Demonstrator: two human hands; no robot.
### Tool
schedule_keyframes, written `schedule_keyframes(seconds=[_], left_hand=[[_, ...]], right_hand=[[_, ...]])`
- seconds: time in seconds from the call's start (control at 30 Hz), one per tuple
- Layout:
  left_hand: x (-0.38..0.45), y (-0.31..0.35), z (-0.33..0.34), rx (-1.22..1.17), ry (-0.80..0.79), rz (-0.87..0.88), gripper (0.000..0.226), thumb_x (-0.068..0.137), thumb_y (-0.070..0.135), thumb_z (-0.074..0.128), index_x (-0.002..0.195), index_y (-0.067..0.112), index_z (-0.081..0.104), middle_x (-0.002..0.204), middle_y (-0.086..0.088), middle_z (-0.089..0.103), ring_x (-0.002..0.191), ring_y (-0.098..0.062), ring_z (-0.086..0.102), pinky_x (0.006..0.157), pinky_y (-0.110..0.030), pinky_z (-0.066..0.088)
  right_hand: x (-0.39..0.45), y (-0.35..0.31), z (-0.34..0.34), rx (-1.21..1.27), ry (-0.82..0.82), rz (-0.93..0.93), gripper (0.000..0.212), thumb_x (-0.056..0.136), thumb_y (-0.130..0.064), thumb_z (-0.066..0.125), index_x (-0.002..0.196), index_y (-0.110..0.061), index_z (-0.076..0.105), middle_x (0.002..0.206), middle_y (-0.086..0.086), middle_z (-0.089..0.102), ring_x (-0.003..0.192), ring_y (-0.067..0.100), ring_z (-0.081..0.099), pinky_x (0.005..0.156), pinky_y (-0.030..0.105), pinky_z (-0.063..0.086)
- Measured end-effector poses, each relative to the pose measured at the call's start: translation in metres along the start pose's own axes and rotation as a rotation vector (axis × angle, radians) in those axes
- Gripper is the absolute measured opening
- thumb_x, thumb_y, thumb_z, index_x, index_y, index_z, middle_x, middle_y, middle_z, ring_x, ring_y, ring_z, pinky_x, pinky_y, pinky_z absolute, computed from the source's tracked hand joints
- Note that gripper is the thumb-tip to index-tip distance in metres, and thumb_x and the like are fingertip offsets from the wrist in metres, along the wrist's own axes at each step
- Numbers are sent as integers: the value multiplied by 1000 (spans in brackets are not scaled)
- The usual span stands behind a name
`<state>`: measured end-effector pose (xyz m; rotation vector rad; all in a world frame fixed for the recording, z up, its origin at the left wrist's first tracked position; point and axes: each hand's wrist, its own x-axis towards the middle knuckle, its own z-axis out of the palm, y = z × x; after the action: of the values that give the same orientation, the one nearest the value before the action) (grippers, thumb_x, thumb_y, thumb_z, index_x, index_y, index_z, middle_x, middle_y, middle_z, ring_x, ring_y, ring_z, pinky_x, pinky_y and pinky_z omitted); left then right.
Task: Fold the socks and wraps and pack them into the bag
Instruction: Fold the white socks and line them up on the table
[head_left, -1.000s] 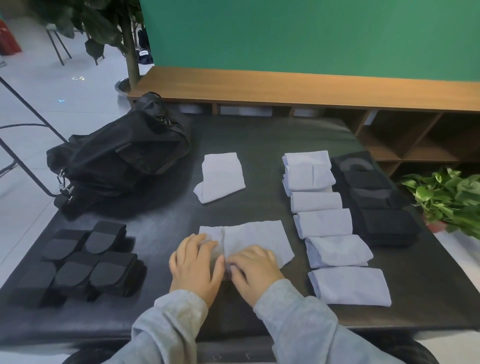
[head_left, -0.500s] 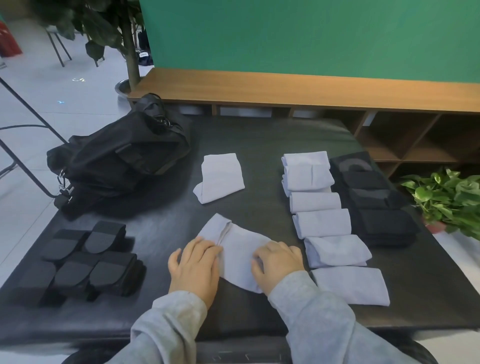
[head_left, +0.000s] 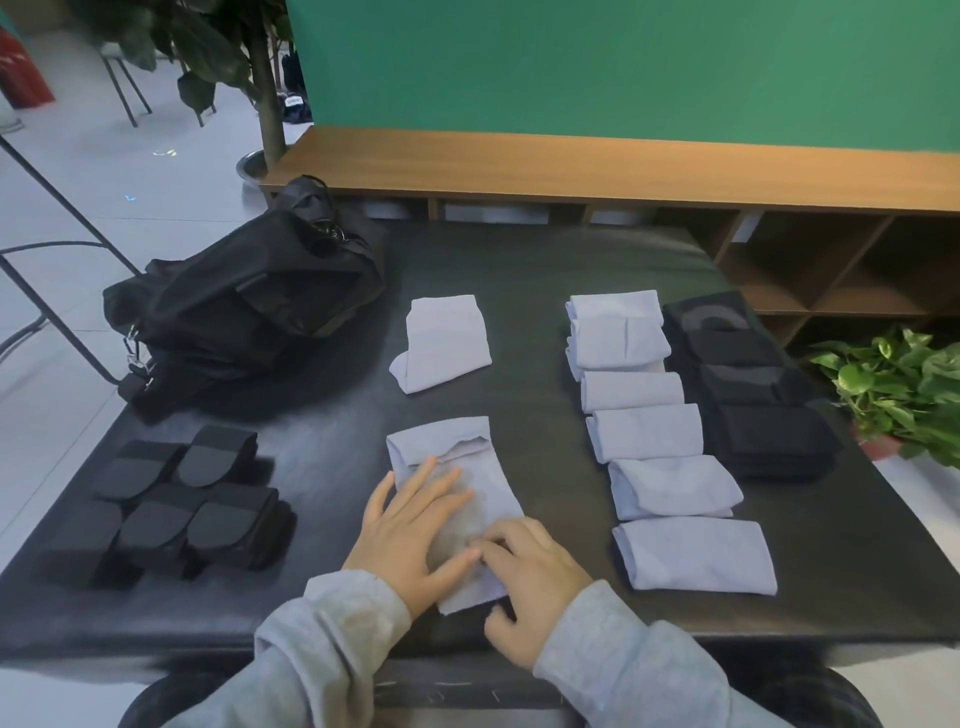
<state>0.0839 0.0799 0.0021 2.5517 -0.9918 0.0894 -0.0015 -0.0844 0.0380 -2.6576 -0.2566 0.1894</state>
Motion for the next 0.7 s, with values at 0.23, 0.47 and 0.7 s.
schedule_keyframes(seconds=[0.23,0.47,0.7], left_hand=[[-14,3,2,-24,-18,55,56,67,62,54,117,37,48,136,15,45,129,-6,34,108,-30,12],[-15,0,8,-164,164,29,34,68,38,56,101,33,50,117,15,48,108,-8,49,98,-25,29],[-14,2,2,-194,255,-51,5,78,32,51,79,28,53,82,11,57,81,-8,46,73,-22,37]], right_hand=[[9,9,6,63,59,38,66,80,-3,42,144,-14,33,146,-9,26,137,6,15,102,5,6],[13,25,17,99,302,71,34,56,-6,59,87,-12,72,93,-1,70,92,8,56,88,12,37],[16,26,7,176,279,128,23,98,-25,47,114,-18,61,113,-6,59,107,9,48,83,2,24]])
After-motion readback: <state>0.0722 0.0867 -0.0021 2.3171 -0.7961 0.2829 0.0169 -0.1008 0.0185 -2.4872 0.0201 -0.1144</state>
